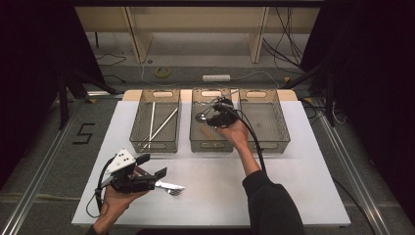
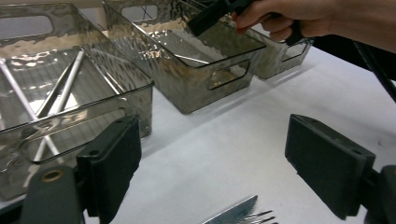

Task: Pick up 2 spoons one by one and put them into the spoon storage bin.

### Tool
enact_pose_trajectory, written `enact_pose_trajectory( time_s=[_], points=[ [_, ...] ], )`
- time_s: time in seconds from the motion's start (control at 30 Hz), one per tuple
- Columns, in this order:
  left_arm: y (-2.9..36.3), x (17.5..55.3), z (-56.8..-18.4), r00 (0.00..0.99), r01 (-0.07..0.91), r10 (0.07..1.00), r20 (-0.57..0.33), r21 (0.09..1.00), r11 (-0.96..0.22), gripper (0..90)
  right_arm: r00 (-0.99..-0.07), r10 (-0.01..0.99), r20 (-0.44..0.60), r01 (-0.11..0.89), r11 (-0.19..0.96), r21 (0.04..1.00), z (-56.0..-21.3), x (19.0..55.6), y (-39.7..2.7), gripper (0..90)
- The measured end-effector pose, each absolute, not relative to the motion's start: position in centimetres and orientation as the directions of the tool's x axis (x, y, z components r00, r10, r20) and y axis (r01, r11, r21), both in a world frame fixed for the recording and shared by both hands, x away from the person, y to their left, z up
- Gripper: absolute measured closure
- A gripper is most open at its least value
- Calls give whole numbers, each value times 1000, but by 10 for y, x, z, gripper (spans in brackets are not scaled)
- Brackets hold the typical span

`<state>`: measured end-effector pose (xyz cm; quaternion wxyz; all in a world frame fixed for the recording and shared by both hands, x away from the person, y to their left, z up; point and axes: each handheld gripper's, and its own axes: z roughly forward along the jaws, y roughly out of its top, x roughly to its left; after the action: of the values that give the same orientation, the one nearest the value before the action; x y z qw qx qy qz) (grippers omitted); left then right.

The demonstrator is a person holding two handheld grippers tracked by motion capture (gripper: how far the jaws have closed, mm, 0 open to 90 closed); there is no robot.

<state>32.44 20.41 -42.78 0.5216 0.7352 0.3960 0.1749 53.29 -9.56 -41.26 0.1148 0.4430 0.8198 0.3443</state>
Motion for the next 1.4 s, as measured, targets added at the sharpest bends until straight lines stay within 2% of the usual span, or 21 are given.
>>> enact_pose_trajectory(
  time_s=[0.23,0.5,0.93,1.4],
  points=[
    [210,328,-429,600,414,784,-157,900,-136,181,-635,761,135,597,373,711,-402,513,-102,460],
    [219,336,-431,566,433,808,-164,893,-122,184,-689,712,135,524,360,772,-391,467,-118,387],
    [221,342,-435,555,457,816,-160,879,-138,186,-704,697,137,469,311,826,-399,408,-160,344],
    [225,350,-438,535,483,828,-168,865,-137,191,-684,711,164,455,239,858,-419,374,-202,340]
  ],
)
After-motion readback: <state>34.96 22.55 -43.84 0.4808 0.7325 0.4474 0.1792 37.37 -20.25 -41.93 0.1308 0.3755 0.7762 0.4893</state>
